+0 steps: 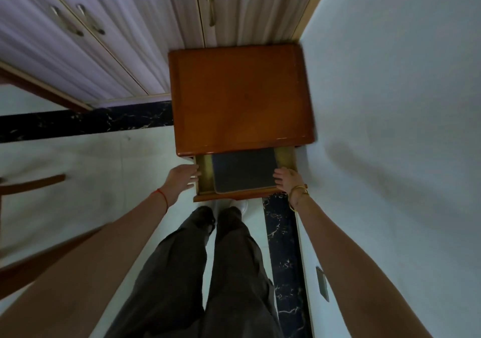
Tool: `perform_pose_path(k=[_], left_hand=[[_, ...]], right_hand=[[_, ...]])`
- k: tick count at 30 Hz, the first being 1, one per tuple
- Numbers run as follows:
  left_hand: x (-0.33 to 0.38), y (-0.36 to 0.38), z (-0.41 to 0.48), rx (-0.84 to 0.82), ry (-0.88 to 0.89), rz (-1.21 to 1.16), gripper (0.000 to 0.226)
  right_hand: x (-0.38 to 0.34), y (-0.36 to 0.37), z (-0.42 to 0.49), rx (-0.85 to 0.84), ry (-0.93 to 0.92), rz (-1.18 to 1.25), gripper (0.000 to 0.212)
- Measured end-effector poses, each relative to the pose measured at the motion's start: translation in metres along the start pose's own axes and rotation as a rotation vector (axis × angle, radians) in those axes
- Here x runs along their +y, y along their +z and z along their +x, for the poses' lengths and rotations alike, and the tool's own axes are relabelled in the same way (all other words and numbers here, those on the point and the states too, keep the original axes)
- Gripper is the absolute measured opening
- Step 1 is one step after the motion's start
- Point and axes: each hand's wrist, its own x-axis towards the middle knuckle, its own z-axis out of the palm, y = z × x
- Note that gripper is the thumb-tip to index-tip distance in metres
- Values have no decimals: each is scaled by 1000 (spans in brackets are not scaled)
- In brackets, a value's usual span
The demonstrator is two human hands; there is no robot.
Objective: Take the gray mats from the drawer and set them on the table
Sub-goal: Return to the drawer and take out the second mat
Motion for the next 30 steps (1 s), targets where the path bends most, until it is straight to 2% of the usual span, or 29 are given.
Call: perform_pose_path(k=[4,7,10,14,21,25,27,30], left_hand=[[-11,16,51,-11,-13,131,29],[-27,31,93,9,-4,235,10],[-42,45,131,-2,12,401,18],[-57,56,178,-26,-13,465,28],[-68,77,220,-29,-67,404,50],[-73,80,238,-18,-174,253,43],[-75,80,242,-12,-231,208,49],[-79,77,246,-22,-267,161,61]], right_hand=[[2,1,55,64,-37,-125,36],[15,2,105,96,-52,-272,37],[24,3,137,145,-52,-396,41],[38,-2,178,170,-17,-529,42],[46,-1,229,146,-7,-674,44],[51,6,246,161,-13,-746,30],[57,6,257,193,-13,-785,33],[57,10,258,195,16,-706,35]])
